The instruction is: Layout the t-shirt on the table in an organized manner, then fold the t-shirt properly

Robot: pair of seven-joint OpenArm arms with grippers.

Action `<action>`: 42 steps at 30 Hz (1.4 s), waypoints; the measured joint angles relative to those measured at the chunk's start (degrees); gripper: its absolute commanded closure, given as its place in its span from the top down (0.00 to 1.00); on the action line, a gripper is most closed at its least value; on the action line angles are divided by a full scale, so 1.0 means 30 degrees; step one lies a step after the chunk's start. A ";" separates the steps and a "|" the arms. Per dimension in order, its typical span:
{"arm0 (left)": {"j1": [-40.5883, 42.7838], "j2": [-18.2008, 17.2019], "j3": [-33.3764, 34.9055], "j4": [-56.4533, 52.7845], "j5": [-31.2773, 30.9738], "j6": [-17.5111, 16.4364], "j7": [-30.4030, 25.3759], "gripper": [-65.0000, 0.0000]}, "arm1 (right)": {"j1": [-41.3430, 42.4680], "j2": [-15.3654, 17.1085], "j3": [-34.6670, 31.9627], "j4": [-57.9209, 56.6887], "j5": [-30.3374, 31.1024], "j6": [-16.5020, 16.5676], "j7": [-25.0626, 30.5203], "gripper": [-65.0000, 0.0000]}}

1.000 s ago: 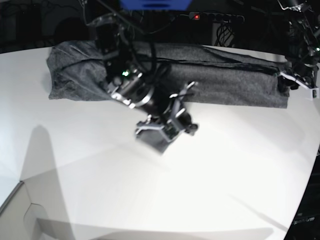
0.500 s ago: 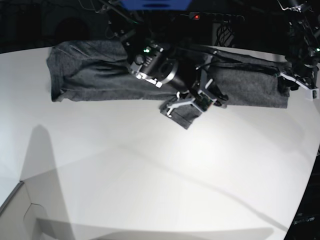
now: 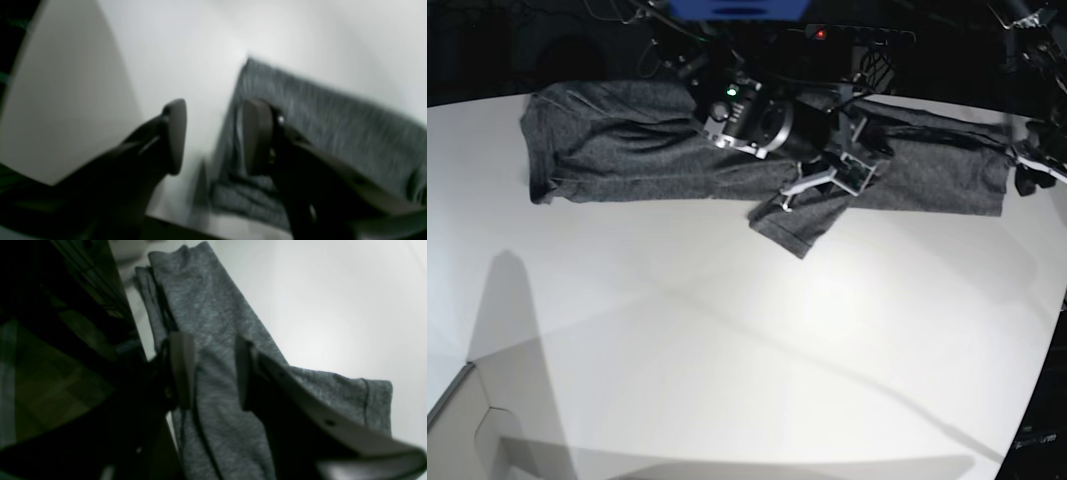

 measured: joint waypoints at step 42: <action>-0.2470 0.5464 1.9358 0.3344 0.9012 0.2594 0.0175 0.82 | -0.2739 0.2543 1.7267 0.2586 0.0211 0.0211 0.0000 0.41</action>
